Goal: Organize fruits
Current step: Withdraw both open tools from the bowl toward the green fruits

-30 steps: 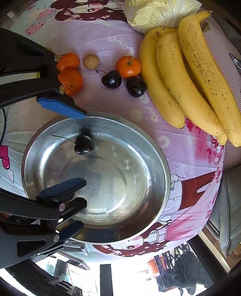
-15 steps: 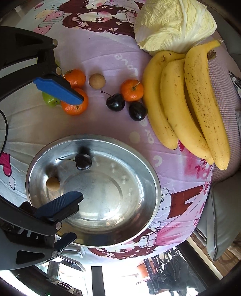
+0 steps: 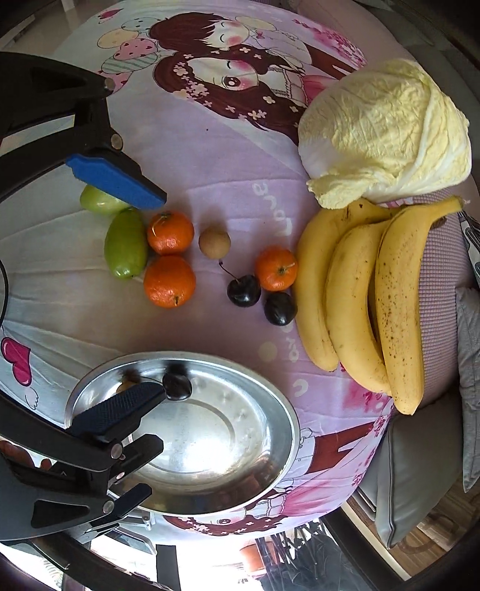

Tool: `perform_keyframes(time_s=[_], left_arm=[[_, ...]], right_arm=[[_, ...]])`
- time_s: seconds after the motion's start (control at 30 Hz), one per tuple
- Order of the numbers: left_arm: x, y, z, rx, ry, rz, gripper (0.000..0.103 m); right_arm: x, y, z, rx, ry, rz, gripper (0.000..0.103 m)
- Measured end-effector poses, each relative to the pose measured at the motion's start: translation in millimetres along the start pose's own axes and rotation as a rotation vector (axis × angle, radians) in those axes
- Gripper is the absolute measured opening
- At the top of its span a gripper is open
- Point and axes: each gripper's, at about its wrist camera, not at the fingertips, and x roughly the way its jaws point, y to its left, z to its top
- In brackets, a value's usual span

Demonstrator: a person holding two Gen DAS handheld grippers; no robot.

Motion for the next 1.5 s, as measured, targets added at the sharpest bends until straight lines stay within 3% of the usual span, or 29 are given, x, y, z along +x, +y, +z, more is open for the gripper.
perform_keyframes(time_s=[0.27,0.47,0.63,0.9,1.23,1.5], left_arm=[[-3.0,48.2,-28.6,-0.134,-0.045,0.028,0.095],[0.3,91.3,-40.9,-0.22,-0.059,0.049,0.095],[2.0,112.2,-43.1,-0.21,-0.045,0.117,0.095],[-7.3,137.3,-23.4,-0.233,-0.058,0.071,0.095],[1.8,114.5,16.2,-0.166,-0.077,-0.019,0.095],[0.4,125.4,-3.5,-0.205,-0.047,-0.1,0.094]], right_arm=[[-4.0,21.5,-1.9,-0.055,-0.008,0.016,0.103],[4.2,44.2,-2.9,-0.094,0.043,0.011,0.103],[13.1,71.0,-8.5,-0.143,0.097,0.043,0.103],[16.7,96.5,-8.7,-0.174,0.098,0.084,0.103],[23.9,106.8,9.4,-0.173,0.037,0.055,0.103],[32.6,115.5,1.3,-0.18,0.054,0.153,0.103]])
